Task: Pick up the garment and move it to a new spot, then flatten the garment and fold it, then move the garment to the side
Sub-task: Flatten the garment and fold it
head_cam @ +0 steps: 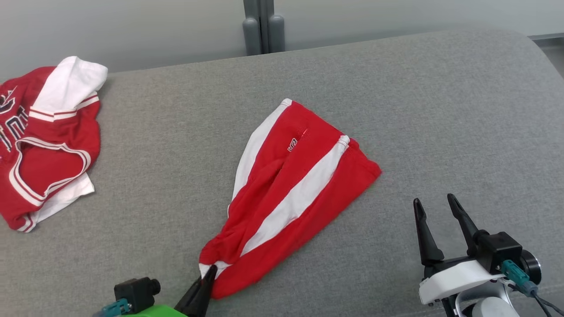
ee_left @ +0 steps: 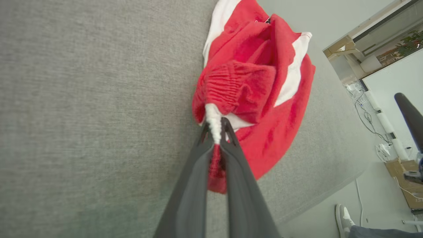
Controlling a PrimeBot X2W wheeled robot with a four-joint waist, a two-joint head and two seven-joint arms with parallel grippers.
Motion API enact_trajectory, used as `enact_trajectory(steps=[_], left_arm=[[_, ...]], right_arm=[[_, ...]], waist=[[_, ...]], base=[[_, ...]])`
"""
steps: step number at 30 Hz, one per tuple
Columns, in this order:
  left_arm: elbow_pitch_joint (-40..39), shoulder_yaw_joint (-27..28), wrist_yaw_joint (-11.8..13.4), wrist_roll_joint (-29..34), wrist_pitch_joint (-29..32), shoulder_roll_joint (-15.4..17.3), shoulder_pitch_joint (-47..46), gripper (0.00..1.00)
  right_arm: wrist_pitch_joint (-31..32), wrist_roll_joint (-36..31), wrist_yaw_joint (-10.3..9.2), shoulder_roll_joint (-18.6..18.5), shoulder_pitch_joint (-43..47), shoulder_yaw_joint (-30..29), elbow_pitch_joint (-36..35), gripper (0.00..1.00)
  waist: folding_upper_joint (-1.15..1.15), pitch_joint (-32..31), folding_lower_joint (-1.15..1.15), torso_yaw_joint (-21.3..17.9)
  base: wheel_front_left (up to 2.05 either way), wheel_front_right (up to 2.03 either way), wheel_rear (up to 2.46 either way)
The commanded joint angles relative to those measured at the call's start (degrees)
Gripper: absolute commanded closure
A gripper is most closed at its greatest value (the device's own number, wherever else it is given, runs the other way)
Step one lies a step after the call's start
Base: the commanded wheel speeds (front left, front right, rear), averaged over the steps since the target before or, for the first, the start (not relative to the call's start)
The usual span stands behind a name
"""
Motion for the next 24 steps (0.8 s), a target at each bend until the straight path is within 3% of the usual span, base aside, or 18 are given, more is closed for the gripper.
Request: enact_trajectory(steps=[1,4,5,7,8,9,15,18,24], left_arm=[[1.10,1.69,-0.77,1.00,-0.21,-0.86,1.58,1.00],[2.91,4.39,-2.63,3.09,-0.22,-2.37,3.83,1.00],[3.28,4.98,-3.14,3.81,-0.23,-2.48,4.11,0.84],[4.15,7.53,-3.51,5.57,-0.23,-3.30,5.17,0.43],[4.36,8.70,-3.53,7.12,-0.23,-3.51,5.55,0.09],[4.75,9.81,-3.06,8.18,-0.22,-3.85,6.25,0.00],[4.67,14.12,-2.15,14.92,-0.17,-3.88,9.05,0.00],[4.09,16.24,-0.49,18.11,-0.17,-2.74,9.88,0.00],[-3.08,27.48,1.00,25.75,-0.17,-6.67,12.88,0.00]], right_arm=[[0.08,-0.31,-0.08,-0.13,0.83,0.00,-0.05,0.00],[0.08,-0.65,-0.08,-0.13,1.24,0.20,0.20,0.00],[0.08,-0.71,-0.08,-0.13,1.27,0.22,0.25,0.00],[0.08,-0.79,-0.08,-0.13,1.62,0.14,0.44,0.00],[0.08,-0.81,-0.08,-0.13,1.70,0.04,0.48,0.00],[0.08,-0.85,-0.08,-0.14,1.79,-0.05,0.47,0.00],[0.08,-1.11,-0.08,-0.13,2.11,-0.31,0.10,0.00],[0.08,-1.00,-0.08,-0.13,2.48,-0.46,-0.15,0.00],[0.08,-1.34,-0.08,-0.13,3.39,-2.33,-1.42,0.00]], waist=[[0.00,-0.56,0.00,1.45],[0.00,-1.20,0.00,2.28],[0.00,-1.39,0.00,2.46],[0.00,-1.98,0.00,2.84],[0.00,-2.22,0.00,2.96],[0.00,-2.52,0.00,3.08],[0.00,-3.57,0.00,3.53],[0.00,-3.98,0.00,3.65],[0.00,-4.20,0.00,4.89]], base=[[0.00,0.00,0.00],[0.00,0.00,0.00],[0.00,0.00,0.00],[0.00,0.00,0.00],[0.00,0.00,0.00],[0.00,0.00,0.00],[0.00,0.00,0.00],[0.00,0.00,0.00],[0.00,0.00,0.00]])
